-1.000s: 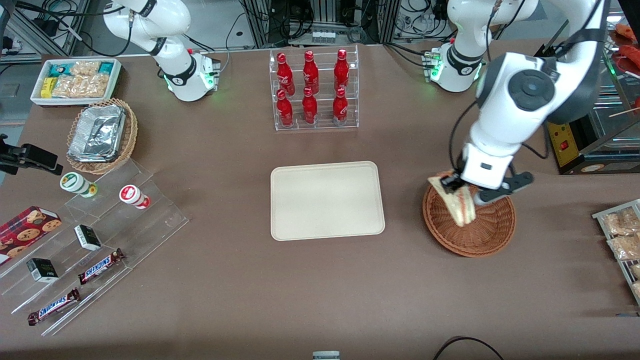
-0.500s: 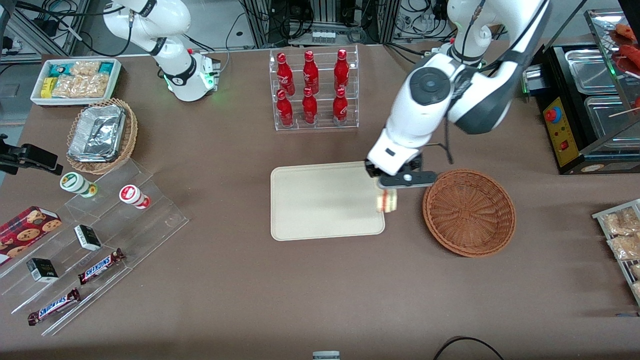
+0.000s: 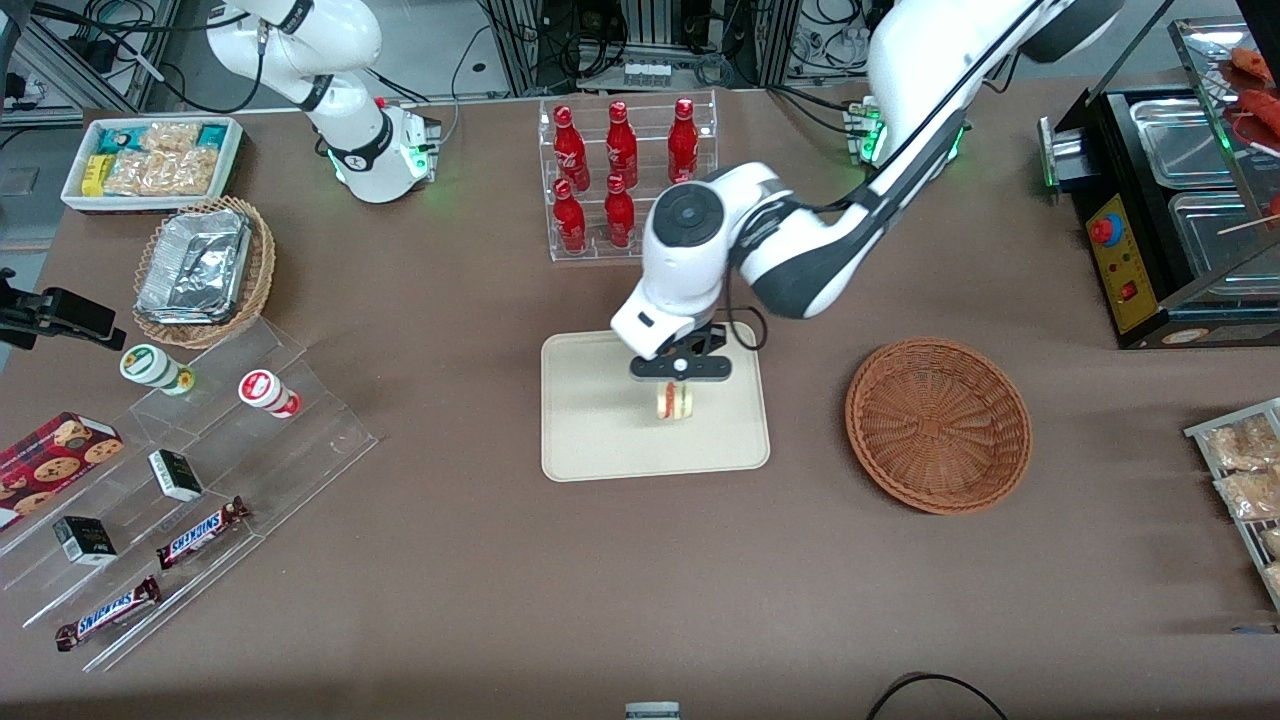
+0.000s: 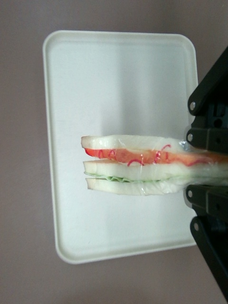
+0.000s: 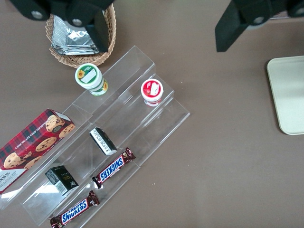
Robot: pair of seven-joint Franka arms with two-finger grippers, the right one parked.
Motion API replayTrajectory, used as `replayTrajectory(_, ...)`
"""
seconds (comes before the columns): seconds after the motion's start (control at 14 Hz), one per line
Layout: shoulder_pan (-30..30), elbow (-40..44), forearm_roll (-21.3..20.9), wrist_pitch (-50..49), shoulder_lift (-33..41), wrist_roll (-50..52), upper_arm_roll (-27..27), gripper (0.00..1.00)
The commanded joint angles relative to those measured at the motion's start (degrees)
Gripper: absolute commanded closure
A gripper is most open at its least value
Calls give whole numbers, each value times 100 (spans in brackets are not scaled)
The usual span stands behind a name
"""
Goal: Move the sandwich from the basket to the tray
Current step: 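Lower the sandwich onto the tray center with the left gripper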
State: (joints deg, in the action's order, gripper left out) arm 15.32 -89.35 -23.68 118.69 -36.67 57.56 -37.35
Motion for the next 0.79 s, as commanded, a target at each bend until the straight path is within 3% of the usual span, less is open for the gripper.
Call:
replayTrajectory(0.0, 234, 365, -339, 101, -603, 273, 8, 100)
replayTrajectory(0.21, 349, 322, -760, 383, -937, 668, 17, 100)
replayTrajectory(0.43, 454, 304, -849, 401, -1210, 722, 192, 100)
replayTrajectory(0.5, 524, 313, -849, 436, -1246, 722, 262, 96)
replayTrajectory(0.64, 604, 313, -849, 532, -1255, 722, 350, 0)
replayTrajectory(0.71, 613, 313, -849, 533, -1246, 705, 368, 0)
